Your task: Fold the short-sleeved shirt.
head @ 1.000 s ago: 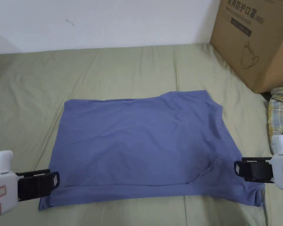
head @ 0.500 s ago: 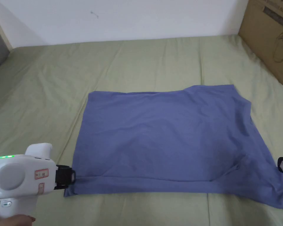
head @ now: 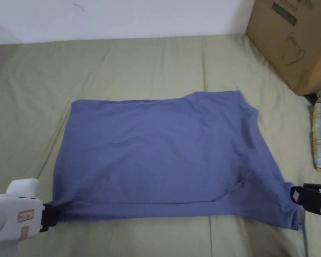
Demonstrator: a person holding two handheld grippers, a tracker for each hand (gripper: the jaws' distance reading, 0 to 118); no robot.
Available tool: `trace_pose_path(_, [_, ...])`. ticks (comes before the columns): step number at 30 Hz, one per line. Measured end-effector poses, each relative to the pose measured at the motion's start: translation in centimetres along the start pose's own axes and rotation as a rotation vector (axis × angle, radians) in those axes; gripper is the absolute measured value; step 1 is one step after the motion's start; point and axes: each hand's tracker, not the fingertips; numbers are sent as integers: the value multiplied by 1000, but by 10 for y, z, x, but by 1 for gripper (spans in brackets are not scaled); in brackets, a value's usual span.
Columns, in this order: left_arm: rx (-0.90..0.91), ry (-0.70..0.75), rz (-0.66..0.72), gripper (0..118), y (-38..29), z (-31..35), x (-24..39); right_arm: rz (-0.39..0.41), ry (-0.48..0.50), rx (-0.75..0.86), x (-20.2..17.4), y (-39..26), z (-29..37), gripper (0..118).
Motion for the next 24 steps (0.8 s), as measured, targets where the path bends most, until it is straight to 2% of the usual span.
trace_pose_path(2, [27,-8,5,5,3,11,0,7,2,-19,4,0,-3,1])
trace_pose_path(3, [44,-15,15,5,-3,13,-5,17,6,-39,6,-1,-6,9])
trace_pose_path(5, [55,-33,26,5,-1,19,-5,43,-22,-105,11,-4,-17,87])
trace_pose_path(6, [59,-32,25,5,0,21,-4,56,-43,-147,11,-6,-25,107])
trace_pose_path(7, [64,-36,26,5,-4,26,-2,56,-36,-138,12,-6,-29,107])
trace_pose_path(10, [69,-40,15,5,-2,28,3,44,-48,-247,23,-13,-55,107])
trace_pose_path(13, [69,-39,17,5,-5,26,-1,99,-90,-263,21,-16,-65,103])
trace_pose_path(14, [66,-41,23,5,-5,25,-1,124,-96,-273,20,-16,-67,89])
trace_pose_path(15, [64,-42,29,5,-15,31,9,136,-98,-269,19,-15,-68,55])
trace_pose_path(16, [64,-43,34,5,-16,31,10,136,-100,-259,21,-17,-68,2])
trace_pose_path(19, [62,-49,46,5,-19,31,3,114,-54,-258,21,-14,-61,2])
trace_pose_path(24, [62,-61,64,5,-19,31,-4,113,-56,-213,25,-13,-43,2])
